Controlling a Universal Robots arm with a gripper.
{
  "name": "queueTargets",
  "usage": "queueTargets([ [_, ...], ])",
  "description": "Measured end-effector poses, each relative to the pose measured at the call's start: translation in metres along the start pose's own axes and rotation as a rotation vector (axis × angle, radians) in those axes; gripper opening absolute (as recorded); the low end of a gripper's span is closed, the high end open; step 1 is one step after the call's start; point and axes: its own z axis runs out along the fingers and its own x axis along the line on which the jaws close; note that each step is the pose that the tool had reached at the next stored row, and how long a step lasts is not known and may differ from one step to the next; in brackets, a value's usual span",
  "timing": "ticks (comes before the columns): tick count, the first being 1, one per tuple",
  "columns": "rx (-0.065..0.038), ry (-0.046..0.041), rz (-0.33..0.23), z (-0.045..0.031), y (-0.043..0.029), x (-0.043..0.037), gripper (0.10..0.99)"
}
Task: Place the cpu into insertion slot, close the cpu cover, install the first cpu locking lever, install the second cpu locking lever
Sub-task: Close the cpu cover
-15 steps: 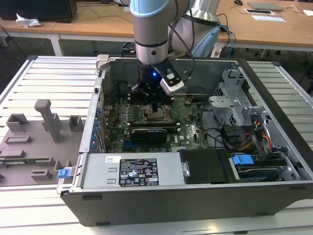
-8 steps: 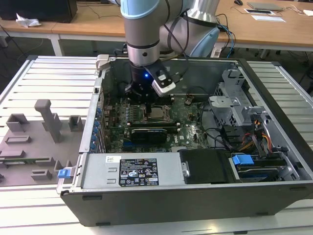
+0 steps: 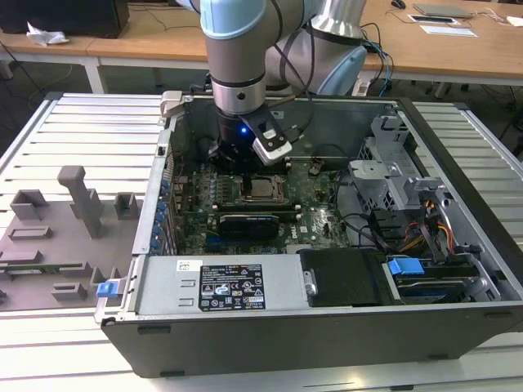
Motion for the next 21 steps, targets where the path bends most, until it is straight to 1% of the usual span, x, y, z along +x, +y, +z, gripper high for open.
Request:
queueTargets([
  [1, -0.002, 0.0, 0.0, 0.0017, 0.0, 0.001, 0.106],
  [5, -0.005, -0.0005, 0.0, 0.0045, 0.0001, 0.0032, 0.106],
  [10, -0.004, -0.0003, 0.001, 0.0048, 0.0001, 0.0029, 0.106],
  [12, -0.004, -0.0002, 0.001, 0.0034, 0.0001, 0.0026, 0.106],
  [14, -0.004, -0.0003, 0.0, 0.0001, 0.0001, 0.0023, 0.106],
  [15, -0.004, -0.0004, 0.0, -0.0001, 0.0002, 0.0018, 0.106],
  [17, -0.004, 0.0001, 0.0, 0.0001, -0.0001, -0.0013, 0.106],
  [18, -0.004, 0.001, 0.001, 0.0005, -0.0004, -0.0052, 0.106],
  [20, -0.005, 0.0053, 0.001, 0.0009, -0.0012, -0.0167, 0.106],
  [21, -0.005, 0.0066, 0.001, 0.0011, -0.0014, -0.0192, 0.106],
])
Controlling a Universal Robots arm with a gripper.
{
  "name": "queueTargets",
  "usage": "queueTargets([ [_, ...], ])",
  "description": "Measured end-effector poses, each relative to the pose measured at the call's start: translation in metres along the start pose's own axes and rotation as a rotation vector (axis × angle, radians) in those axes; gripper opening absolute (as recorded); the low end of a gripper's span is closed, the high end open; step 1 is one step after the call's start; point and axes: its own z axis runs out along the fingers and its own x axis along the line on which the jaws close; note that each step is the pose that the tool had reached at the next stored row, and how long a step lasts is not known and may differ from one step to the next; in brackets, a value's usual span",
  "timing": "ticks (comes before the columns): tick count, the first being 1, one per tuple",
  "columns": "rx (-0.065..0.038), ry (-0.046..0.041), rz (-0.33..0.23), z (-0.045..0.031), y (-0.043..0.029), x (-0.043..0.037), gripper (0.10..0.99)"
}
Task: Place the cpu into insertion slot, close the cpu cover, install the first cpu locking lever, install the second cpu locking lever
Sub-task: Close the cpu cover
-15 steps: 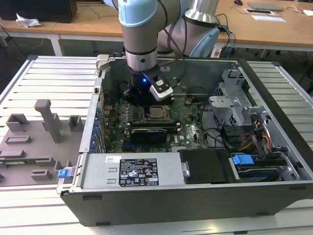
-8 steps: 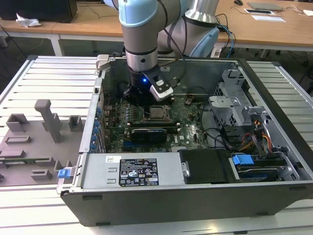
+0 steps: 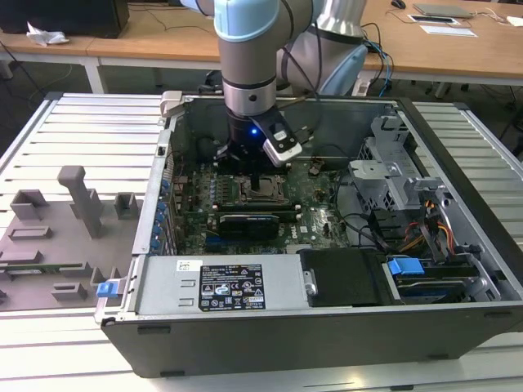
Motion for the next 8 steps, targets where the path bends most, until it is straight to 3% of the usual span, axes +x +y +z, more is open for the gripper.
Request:
queueTargets([
  [5, 0.0, 0.0047, 0.0, -0.0017, -0.0008, -0.0112, 0.106],
  [8, 0.0, 0.0046, 0.0, -0.0113, -0.0006, -0.0121, 0.106],
])
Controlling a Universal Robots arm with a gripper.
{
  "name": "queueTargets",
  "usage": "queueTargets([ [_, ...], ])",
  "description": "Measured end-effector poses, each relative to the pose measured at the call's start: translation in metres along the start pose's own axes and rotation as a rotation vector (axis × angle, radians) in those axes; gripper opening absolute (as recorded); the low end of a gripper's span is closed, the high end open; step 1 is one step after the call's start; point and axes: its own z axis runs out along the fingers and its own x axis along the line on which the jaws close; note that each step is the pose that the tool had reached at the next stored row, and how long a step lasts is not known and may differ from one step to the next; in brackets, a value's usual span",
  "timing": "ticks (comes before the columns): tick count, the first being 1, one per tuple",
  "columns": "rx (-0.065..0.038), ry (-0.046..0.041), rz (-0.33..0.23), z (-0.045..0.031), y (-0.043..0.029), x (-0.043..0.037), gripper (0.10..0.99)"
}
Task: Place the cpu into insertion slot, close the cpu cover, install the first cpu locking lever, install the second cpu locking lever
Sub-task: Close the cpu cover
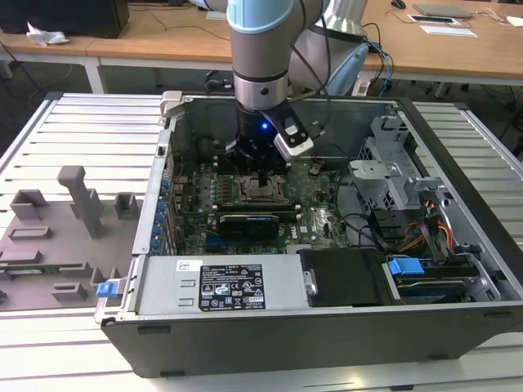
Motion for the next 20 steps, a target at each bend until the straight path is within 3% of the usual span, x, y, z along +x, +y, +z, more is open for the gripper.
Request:
queueTargets([
  [8, 0.002, 0.0001, 0.0, -0.0219, 0.0005, -0.002, 0.106],
  [20, 0.002, 0.0001, 0.0, -0.0233, 0.0005, -0.0021, 0.106],
])
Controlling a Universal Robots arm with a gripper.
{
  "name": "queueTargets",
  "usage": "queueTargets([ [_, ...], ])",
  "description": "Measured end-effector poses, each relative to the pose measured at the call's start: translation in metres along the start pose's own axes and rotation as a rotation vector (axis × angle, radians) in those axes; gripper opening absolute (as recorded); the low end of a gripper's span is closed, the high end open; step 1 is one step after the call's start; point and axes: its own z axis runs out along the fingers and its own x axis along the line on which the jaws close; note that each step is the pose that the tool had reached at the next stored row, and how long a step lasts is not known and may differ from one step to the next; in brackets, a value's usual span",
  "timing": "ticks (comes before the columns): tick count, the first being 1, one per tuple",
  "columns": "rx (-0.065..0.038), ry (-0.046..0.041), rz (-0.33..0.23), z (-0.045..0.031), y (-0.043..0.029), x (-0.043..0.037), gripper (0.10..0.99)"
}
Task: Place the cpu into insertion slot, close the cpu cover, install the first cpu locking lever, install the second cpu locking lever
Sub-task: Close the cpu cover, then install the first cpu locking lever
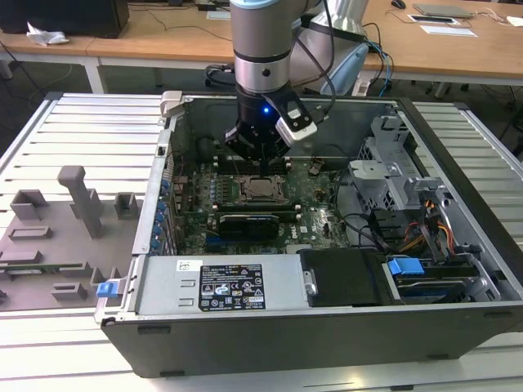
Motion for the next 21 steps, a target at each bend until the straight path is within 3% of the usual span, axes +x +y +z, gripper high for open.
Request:
queueTargets([
  [10, 0.0, 0.0, 0.0, -0.0003, 0.0, 0.0, 0.106],
  [15, 0.0, -0.0001, 0.0, -0.0062, 0.0002, -0.0006, 0.106],
  [16, -0.002, 0.0105, 0.001, -0.0062, 0.0002, -0.0007, 0.106],
  [17, -0.008, 0.0291, 0.001, -0.006, 0.0001, -0.0011, 0.106],
  [19, -0.014, 0.0529, 0.002, -0.0058, 0.0, -0.0016, 0.106],
  [21, -0.014, 0.0534, 0.002, -0.0059, 0.0, -0.0015, 0.106],
])
